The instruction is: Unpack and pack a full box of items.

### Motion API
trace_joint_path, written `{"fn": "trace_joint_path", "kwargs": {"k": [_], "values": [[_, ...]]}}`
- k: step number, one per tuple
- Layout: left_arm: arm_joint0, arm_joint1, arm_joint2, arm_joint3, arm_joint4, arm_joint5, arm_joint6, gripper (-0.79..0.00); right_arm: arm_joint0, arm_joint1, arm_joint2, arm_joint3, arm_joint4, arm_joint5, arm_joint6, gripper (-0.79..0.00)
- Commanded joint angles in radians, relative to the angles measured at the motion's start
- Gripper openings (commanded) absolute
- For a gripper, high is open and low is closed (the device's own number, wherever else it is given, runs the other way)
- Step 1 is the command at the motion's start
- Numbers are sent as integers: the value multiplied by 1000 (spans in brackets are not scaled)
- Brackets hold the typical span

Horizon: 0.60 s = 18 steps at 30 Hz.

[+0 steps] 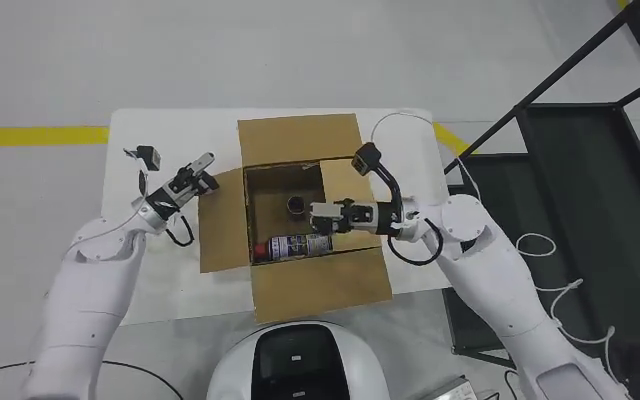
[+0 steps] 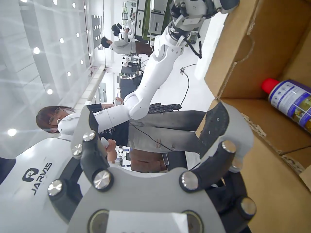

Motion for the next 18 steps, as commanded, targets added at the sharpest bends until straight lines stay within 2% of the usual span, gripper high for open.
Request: {"fn": "trace_joint_path", "kwargs": {"k": [1,6,10,14,18], "values": [[-27,-9,31,48,5,-4,11,0,-17,4,19,-14,-1,3,2,0],[-72,-26,77,109,2,-24,14,0,-47,10,48,-30,11,1,9,0],[-98,-34,101,112,10,-37,1,0,-61,13,60,-34,24,0,19,0],[-103,-33,96,74,-2,-55,-32,0,-68,16,71,-41,29,1,27,0],[-82,-21,59,-17,-8,-61,-67,0,-74,18,82,-54,36,4,35,0]]}}
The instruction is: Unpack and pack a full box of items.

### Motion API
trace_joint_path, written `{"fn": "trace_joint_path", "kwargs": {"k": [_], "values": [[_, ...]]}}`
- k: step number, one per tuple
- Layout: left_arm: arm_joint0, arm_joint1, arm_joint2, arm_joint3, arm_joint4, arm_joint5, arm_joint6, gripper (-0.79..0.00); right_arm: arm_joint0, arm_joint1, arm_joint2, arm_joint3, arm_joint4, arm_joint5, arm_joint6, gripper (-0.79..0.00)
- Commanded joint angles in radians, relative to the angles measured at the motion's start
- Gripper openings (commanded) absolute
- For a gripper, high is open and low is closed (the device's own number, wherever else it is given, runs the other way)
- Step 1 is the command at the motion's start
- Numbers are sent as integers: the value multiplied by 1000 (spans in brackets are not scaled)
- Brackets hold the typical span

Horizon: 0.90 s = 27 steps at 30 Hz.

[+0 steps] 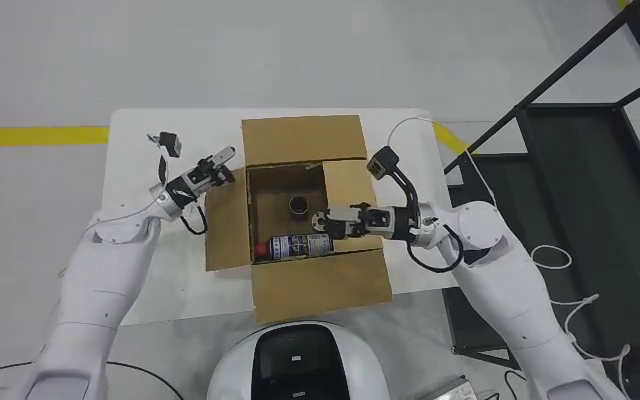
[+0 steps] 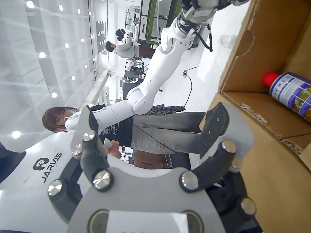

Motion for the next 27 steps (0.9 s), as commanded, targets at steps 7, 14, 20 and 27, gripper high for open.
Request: {"fn": "trace_joint_path", "kwargs": {"k": [7,14,20,27], "values": [[81,22,-58,-260,-42,34,-82,0,-24,7,36,-19,23,4,15,0],[51,14,-1,-341,-19,88,-91,0,-75,15,94,-41,65,4,13,0],[-21,-13,120,-304,26,118,-73,0,-116,20,130,-41,110,9,24,0],[-58,-33,179,-248,31,112,-29,0,-115,22,133,-31,118,22,50,0]]}}
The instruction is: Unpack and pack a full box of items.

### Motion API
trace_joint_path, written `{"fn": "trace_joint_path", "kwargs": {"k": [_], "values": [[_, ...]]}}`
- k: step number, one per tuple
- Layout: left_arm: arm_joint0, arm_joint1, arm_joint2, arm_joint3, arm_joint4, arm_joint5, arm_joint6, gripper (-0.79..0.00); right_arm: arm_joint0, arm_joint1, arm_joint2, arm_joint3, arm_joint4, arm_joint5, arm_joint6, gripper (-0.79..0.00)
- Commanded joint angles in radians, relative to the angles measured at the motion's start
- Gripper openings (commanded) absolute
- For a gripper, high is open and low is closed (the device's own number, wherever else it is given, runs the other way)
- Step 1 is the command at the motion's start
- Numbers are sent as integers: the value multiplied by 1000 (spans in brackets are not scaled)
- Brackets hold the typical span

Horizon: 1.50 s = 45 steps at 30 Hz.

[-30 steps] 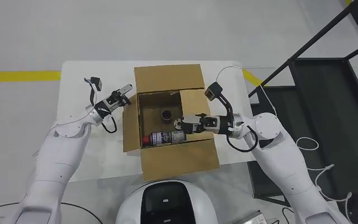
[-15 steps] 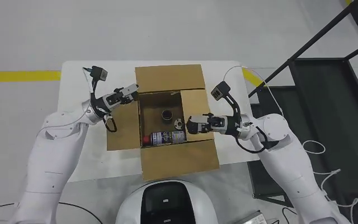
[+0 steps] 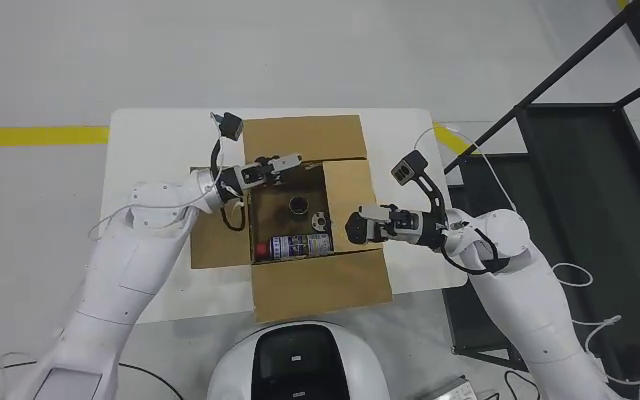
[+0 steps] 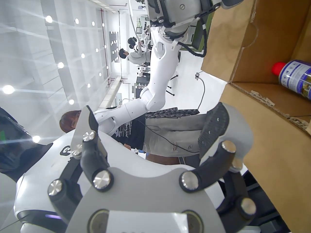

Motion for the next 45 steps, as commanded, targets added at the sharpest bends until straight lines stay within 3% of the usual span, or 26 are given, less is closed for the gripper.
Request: {"fn": "trace_joint_path", "kwargs": {"k": [1,20,23,27,31,35,45], "values": [[1,0,-1,-1,0,0,-1,0,0,0,0,0,0,0,0,0],[1,0,-1,-1,0,0,-1,0,0,0,0,0,0,0,0,0],[-13,-3,17,1,32,42,-4,0,-2,0,-2,-1,-11,4,-8,0],[-70,-22,71,44,3,82,-48,0,-5,4,2,4,-45,32,-2,0],[-157,-59,159,146,-26,104,-81,0,-42,15,60,14,-43,44,36,0],[-239,-97,243,189,-10,100,-102,0,-98,24,126,9,-38,50,40,0],[-323,-143,296,238,-3,104,-72,0,-161,29,171,-4,12,40,31,0]]}}
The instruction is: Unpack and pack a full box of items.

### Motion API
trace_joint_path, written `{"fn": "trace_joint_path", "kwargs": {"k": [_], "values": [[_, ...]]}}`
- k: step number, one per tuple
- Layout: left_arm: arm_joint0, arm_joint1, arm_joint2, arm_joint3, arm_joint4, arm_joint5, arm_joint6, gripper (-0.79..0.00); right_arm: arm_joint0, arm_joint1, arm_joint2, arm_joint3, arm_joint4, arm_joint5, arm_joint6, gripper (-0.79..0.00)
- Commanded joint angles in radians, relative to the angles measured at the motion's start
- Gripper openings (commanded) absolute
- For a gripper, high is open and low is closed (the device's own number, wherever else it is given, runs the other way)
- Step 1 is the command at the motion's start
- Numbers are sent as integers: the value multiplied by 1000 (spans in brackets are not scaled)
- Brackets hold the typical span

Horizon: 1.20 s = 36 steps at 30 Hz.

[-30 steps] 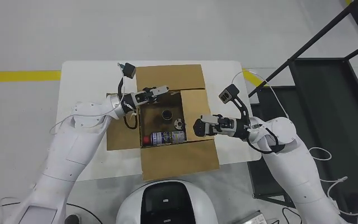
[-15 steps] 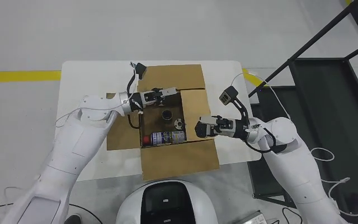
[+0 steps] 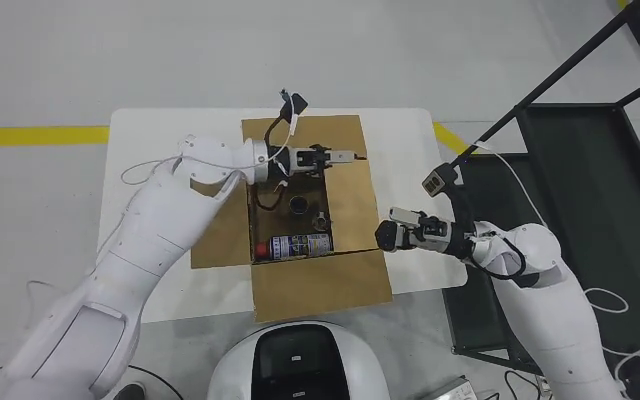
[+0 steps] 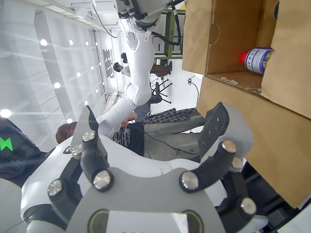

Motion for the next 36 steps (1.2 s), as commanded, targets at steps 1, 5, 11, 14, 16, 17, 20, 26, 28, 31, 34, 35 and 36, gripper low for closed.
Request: {"fn": "trace_joint_path", "kwargs": {"k": [1,5,11,14,16,17,20,26,28,31,34,35,36], "values": [[-1,-12,15,30,-20,7,9,0,-1,0,-5,5,-5,2,0,0],[-14,-45,69,98,-15,10,37,0,1,1,-9,16,-2,-2,6,0],[-23,-71,90,154,-20,-20,39,0,2,4,-8,29,2,-7,20,0],[-21,-81,97,188,-13,-26,46,0,9,4,-15,36,1,-9,23,0],[-17,-87,99,204,-19,-36,48,0,13,4,-19,38,1,-9,27,0],[-15,-90,100,213,-21,-44,50,0,14,5,-20,39,0,-9,28,0],[-10,-99,106,249,-17,-60,47,0,16,6,-21,41,-4,-6,29,0],[-21,-115,123,313,55,-86,87,0,4,8,-17,33,-5,-9,25,0],[-27,-116,119,322,77,-105,105,0,-2,8,-18,28,-5,-9,22,0],[-25,-112,99,322,87,-131,120,0,-10,9,-22,17,-7,-10,18,0],[-20,-105,78,331,83,-123,112,0,-15,9,-24,7,-6,-8,11,0],[-21,-105,76,336,90,-115,109,0,-16,9,-25,4,-5,-7,9,0],[-20,-106,77,339,92,-107,102,0,-16,9,-25,2,-5,-6,7,0]]}}
